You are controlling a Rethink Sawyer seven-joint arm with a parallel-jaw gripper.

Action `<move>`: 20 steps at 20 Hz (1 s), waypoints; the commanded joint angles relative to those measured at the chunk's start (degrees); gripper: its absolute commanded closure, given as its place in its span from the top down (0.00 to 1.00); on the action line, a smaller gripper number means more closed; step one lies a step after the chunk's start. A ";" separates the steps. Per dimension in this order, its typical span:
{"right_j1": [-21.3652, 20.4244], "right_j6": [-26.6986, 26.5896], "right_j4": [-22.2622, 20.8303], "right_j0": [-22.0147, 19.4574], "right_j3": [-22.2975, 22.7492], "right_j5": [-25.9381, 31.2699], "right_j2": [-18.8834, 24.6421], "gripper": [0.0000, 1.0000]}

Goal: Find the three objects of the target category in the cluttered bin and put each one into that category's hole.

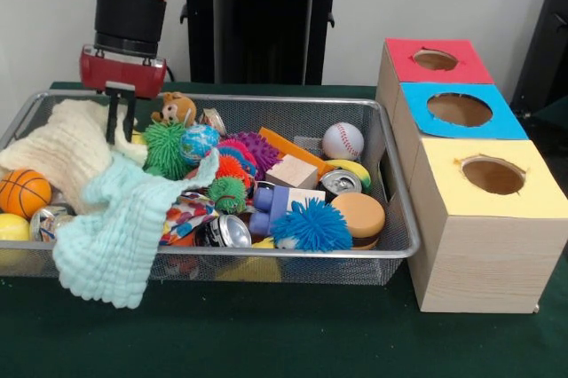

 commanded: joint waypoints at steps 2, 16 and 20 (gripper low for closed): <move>-7.03 1.19 4.57 0.43 6.01 9.81 5.03 0.00; -20.51 -1.17 18.68 -3.38 19.84 19.92 13.57 0.00; -21.99 -2.19 19.88 -3.64 21.10 20.68 13.93 0.00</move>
